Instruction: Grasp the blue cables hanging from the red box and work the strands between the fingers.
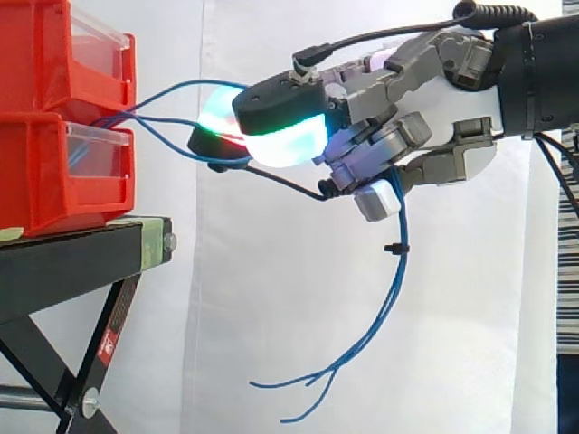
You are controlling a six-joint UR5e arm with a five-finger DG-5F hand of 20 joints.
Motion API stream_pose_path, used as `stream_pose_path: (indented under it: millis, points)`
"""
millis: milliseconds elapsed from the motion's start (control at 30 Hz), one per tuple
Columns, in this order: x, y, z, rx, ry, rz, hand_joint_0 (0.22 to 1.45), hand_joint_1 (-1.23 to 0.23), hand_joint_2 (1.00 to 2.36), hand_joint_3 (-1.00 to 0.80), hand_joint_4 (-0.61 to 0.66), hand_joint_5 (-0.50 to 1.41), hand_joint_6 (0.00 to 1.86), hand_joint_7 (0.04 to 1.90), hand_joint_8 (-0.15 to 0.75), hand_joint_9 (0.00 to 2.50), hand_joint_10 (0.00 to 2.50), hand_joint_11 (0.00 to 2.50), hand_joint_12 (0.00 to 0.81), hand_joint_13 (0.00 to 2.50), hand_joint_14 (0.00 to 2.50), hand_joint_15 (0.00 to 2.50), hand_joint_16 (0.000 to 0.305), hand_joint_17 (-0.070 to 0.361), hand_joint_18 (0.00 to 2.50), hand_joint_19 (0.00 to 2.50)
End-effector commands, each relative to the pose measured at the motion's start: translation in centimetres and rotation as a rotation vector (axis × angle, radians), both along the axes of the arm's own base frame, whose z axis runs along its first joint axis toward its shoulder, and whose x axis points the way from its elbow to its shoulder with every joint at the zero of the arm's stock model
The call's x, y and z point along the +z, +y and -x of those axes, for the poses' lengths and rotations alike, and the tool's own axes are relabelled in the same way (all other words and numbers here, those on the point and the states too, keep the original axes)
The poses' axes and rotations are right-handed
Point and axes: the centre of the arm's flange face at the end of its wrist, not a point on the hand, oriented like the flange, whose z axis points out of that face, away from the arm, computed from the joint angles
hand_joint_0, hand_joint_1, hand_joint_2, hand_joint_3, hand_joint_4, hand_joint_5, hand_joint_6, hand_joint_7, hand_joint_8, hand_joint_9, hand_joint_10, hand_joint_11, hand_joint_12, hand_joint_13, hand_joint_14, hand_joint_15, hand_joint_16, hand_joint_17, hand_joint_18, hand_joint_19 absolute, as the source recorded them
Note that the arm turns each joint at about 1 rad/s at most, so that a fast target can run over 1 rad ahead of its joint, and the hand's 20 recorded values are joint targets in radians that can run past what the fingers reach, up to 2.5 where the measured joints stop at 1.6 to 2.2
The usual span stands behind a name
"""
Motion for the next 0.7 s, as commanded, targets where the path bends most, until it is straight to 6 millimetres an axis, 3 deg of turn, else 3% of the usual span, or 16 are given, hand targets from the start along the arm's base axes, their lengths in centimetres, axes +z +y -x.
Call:
stream_pose_path:
  millis: [0,100,267,433,667]
  points:
    - [0.01,-0.01,0.0,0.0,0.002,0.01,1.07,-0.73,1.01,-0.13,0.12,0.49,0.01,1.37,0.43,0.95,2.5,2.5,0.546,1.37,2.5,1.51,0.073,0.164,1.59,0.4]
    - [0.01,-0.01,0.0,0.0,0.002,0.012,0.97,-0.76,1.0,-0.14,0.17,0.44,0.0,1.36,0.43,0.95,2.5,2.5,0.546,1.37,2.5,1.51,0.073,0.164,1.59,0.4]
    - [0.01,0.01,0.0,0.003,0.004,0.022,0.82,-0.73,1.01,-0.38,0.21,0.36,0.0,1.39,0.43,0.95,2.5,2.5,0.546,1.37,2.5,1.51,0.073,0.164,1.59,0.4]
    - [0.01,0.1,-0.01,0.008,0.008,0.049,0.76,-0.71,1.01,-0.54,0.19,0.31,0.0,1.41,0.43,0.95,2.5,2.5,0.546,1.37,2.5,1.51,0.073,0.164,1.59,0.4]
    - [0.01,0.1,-0.01,0.012,0.015,0.085,0.75,-0.72,1.01,-0.57,0.19,0.24,0.1,1.37,0.43,0.95,2.5,2.5,0.546,1.37,2.5,1.51,0.073,0.164,1.59,0.4]
